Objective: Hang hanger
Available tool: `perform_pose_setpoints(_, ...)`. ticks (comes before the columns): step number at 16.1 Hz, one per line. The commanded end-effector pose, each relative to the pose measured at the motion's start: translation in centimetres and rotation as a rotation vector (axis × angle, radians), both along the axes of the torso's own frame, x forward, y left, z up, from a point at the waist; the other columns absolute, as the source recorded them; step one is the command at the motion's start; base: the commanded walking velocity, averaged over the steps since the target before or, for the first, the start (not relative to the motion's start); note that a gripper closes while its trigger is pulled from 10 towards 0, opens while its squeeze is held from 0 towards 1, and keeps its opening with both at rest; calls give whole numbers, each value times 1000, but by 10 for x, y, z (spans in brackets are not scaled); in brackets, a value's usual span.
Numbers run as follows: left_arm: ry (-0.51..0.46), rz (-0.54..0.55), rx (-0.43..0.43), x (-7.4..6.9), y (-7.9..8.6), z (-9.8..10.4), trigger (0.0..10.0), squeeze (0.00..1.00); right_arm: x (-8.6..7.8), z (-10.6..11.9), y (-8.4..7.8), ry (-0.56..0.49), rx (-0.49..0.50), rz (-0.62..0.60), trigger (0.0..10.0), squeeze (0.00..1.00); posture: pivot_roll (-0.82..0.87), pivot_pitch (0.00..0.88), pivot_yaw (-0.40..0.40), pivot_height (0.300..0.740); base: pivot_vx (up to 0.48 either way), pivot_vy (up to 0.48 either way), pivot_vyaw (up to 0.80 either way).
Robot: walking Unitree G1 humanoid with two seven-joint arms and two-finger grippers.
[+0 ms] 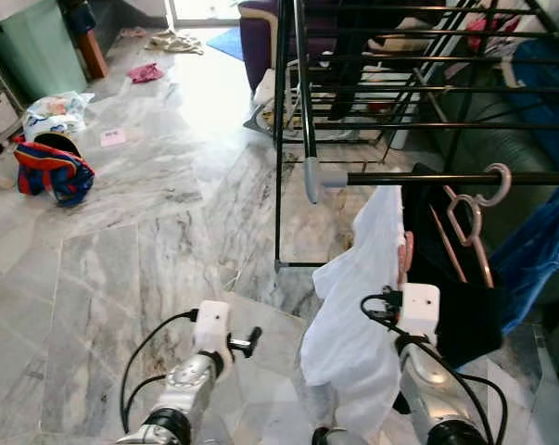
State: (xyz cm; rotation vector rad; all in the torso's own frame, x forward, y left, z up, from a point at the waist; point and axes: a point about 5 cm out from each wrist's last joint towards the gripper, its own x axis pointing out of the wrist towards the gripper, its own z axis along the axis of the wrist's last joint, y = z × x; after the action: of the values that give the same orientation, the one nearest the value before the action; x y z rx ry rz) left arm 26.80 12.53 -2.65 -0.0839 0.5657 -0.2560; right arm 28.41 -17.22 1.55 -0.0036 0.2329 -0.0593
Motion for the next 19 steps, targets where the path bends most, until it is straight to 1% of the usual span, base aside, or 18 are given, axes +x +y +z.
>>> perform_pose_setpoints(1,11,-3,6,-3,0,-3,10000,0,3,8,2,-53,-14,24,10000,0,-95,128,-3,740,0,0,0)
perform_pose_setpoints(16,11,-3,6,-3,0,-3,10000,0,3,8,2,-53,-14,24,10000,0,-95,128,-3,740,0,0,0)
perform_pose_setpoints(17,-9,3,24,1,3,1,10000,0,24,37,0,-131,4,33,10000,0,-89,134,11,740,0,0,0)
perform_pose_setpoints(18,-23,19,55,6,9,4,10000,0,52,81,-1,-239,36,50,10000,0,-92,133,13,740,0,0,0)
perform_pose_setpoints(19,-18,20,59,5,10,3,10000,0,52,80,-2,-234,40,48,10000,0,-92,134,13,740,0,0,0)
